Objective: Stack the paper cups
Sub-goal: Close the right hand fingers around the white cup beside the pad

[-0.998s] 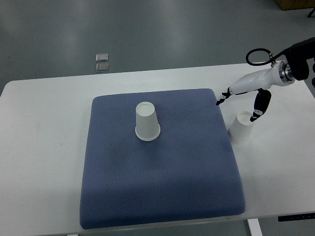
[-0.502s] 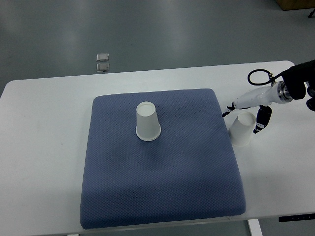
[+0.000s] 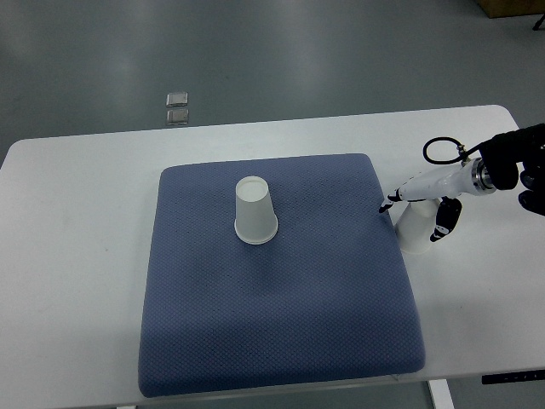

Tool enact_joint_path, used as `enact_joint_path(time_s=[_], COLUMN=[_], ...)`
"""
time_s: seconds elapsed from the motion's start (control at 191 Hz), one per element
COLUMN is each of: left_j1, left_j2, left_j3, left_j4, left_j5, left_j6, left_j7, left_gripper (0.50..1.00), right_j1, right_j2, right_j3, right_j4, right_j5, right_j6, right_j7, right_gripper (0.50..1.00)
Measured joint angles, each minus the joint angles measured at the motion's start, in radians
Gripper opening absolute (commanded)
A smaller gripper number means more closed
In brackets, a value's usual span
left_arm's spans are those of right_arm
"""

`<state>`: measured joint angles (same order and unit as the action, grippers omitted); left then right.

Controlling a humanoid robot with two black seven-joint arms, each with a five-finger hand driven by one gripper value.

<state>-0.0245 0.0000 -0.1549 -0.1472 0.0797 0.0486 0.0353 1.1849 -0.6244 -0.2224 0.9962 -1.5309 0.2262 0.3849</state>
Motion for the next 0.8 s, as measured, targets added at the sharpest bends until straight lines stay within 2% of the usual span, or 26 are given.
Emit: enact_joint_path(time_s=[0.183, 0.282, 0.355, 0.491, 0.591, 0.8], left_j1=[0.000, 0.000, 0.000, 0.000, 0.000, 0.000], left_j2=[0.000, 0.000, 0.000, 0.000, 0.000, 0.000], left_j3=[0.000, 0.000, 0.000, 0.000, 0.000, 0.000], left_j4=[0.000, 0.000, 0.000, 0.000, 0.000, 0.000], left_j5=[0.000, 0.000, 0.000, 0.000, 0.000, 0.000], left_j6=[0.000, 0.000, 0.000, 0.000, 0.000, 0.000], left_j7=[0.000, 0.000, 0.000, 0.000, 0.000, 0.000], left_gripper=[1.000, 1.000, 1.000, 1.000, 1.000, 1.000], right_j1=[-0.007, -0.008, -0.008, -0.006, -0.003, 0.004], right_j2=[0.001, 0.000, 0.000, 0.000, -0.001, -0.001], right_j3=[0.001, 0.001, 0.001, 0.001, -0.001, 0.000], right_j4=[-0.014, -0.016, -0.016, -0.016, -0.016, -0.016], right_j5=[-0.009, -0.009, -0.010, -0.011, -0.011, -0.011], right_j6=[-0.002, -0.002, -0.002, -0.002, -0.002, -0.002], right_j7=[0.001, 0.001, 0.002, 0.002, 0.003, 0.006], right_gripper=[0.827, 0.768, 0.758, 0.691, 0.670, 0.668])
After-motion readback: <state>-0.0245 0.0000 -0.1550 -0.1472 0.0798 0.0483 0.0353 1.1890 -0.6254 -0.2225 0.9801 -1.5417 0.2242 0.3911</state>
